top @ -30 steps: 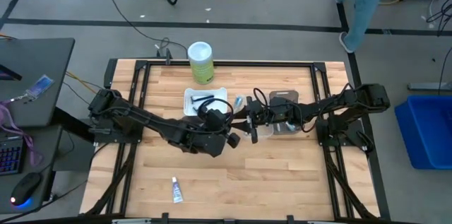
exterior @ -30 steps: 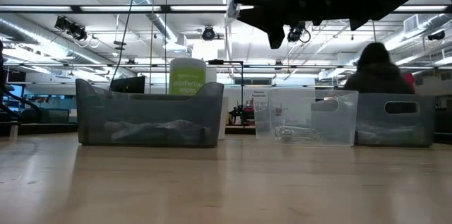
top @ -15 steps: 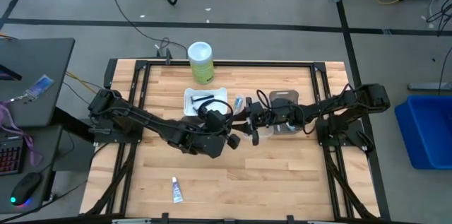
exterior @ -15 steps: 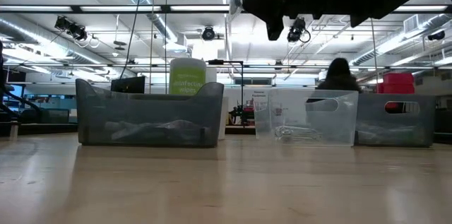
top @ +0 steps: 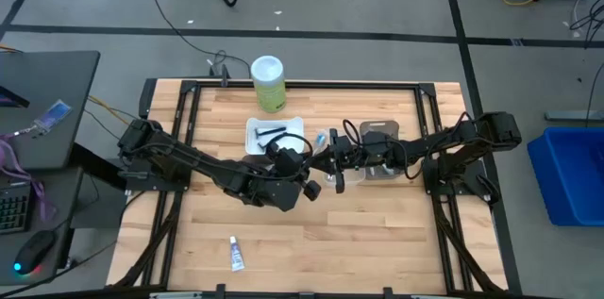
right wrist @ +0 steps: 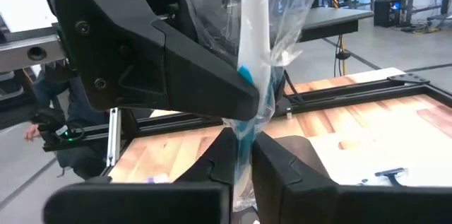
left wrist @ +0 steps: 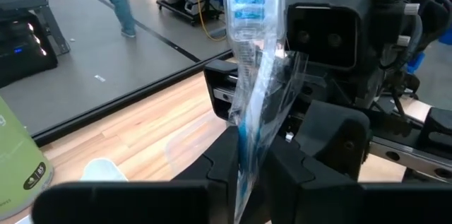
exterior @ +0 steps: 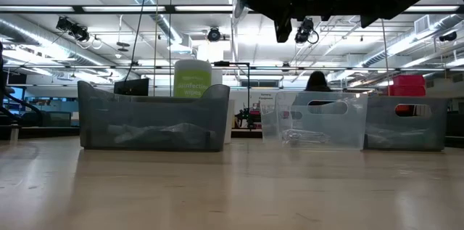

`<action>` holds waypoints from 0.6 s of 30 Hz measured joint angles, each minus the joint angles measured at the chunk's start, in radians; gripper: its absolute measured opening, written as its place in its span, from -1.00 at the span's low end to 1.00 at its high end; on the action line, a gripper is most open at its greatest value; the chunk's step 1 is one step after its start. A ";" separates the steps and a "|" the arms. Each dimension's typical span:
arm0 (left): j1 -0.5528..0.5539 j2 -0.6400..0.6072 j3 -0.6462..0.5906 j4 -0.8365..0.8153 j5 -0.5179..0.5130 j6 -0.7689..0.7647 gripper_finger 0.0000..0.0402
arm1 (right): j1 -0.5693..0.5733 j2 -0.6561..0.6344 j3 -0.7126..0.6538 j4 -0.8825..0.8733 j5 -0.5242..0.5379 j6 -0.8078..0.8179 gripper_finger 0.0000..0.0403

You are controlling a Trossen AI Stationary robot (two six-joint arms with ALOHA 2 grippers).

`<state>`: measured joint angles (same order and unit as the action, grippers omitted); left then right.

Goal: Pick & Place Travel size toiletries
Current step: Put the blue toothbrush into the right black bin

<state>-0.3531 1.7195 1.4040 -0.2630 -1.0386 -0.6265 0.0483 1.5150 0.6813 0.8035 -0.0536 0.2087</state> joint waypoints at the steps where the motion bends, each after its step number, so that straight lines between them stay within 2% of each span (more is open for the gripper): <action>1: 0.000 0.000 0.000 0.000 0.003 0.005 -0.71 | 0.000 0.000 0.000 -0.002 0.000 -0.007 -0.86; 6: 0.000 0.000 -0.001 -0.002 0.011 0.019 -0.71 | -0.001 -0.010 0.000 -0.028 0.000 -0.015 -0.86; 11: 0.000 0.000 0.000 -0.028 0.032 0.023 -0.71 | -0.011 -0.073 0.000 -0.147 0.009 -0.046 -0.87; 18: 0.000 0.000 0.000 -0.042 0.039 0.062 -0.66 | -0.012 -0.224 0.000 -0.402 0.181 -0.114 -0.87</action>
<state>-0.3534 1.7195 1.4036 -0.3050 -1.0000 -0.5648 0.0360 1.2912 0.6811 0.4016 0.1277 0.0946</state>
